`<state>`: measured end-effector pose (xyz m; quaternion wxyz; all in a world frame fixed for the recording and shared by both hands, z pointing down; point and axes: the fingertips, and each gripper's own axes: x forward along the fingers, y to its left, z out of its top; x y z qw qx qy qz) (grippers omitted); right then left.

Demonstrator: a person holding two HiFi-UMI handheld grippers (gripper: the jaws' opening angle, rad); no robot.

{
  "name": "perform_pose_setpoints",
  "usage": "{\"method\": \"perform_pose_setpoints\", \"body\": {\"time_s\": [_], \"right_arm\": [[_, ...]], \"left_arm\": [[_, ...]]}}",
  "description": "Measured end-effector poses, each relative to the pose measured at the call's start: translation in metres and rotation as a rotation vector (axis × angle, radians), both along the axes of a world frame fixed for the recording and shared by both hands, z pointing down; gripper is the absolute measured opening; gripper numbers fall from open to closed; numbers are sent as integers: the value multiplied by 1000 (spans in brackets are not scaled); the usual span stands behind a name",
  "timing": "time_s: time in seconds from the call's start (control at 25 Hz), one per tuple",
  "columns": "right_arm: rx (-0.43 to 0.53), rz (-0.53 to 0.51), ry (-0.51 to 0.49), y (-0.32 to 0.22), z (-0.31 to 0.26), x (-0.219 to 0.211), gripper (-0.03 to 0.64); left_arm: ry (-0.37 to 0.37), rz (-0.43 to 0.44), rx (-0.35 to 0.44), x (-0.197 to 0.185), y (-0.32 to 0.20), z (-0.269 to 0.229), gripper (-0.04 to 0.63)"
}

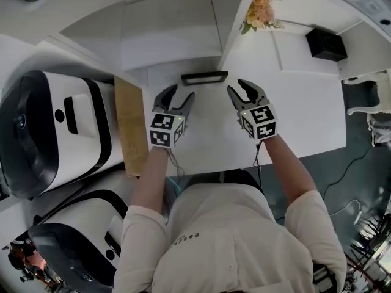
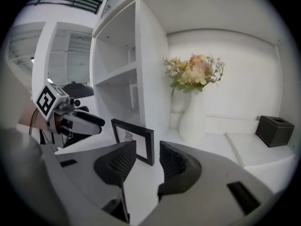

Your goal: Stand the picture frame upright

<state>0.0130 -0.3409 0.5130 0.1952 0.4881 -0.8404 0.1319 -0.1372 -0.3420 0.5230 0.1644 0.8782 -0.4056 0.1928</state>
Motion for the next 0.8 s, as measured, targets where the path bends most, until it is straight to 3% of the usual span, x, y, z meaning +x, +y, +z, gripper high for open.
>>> {"method": "perform_pose_setpoints", "body": {"time_s": [0.08,0.2,0.32,0.56,0.8], "right_arm": [[25,-3,-43,11,-15,1,166],[65,-29,-90,31,-39,-1,64],[87,-86,-131,52,-62,-6,31],[184,-168,-170,82,-111,-11,15],[271,-185,-195,103,-151,-2,15]], "left_arm": [[14,-1,45,1,12,-19,224],[69,22,83,10,35,-44,199],[94,34,98,17,59,-61,150],[105,25,155,24,94,-97,3],[149,10,248,25,120,-144,2]]}}
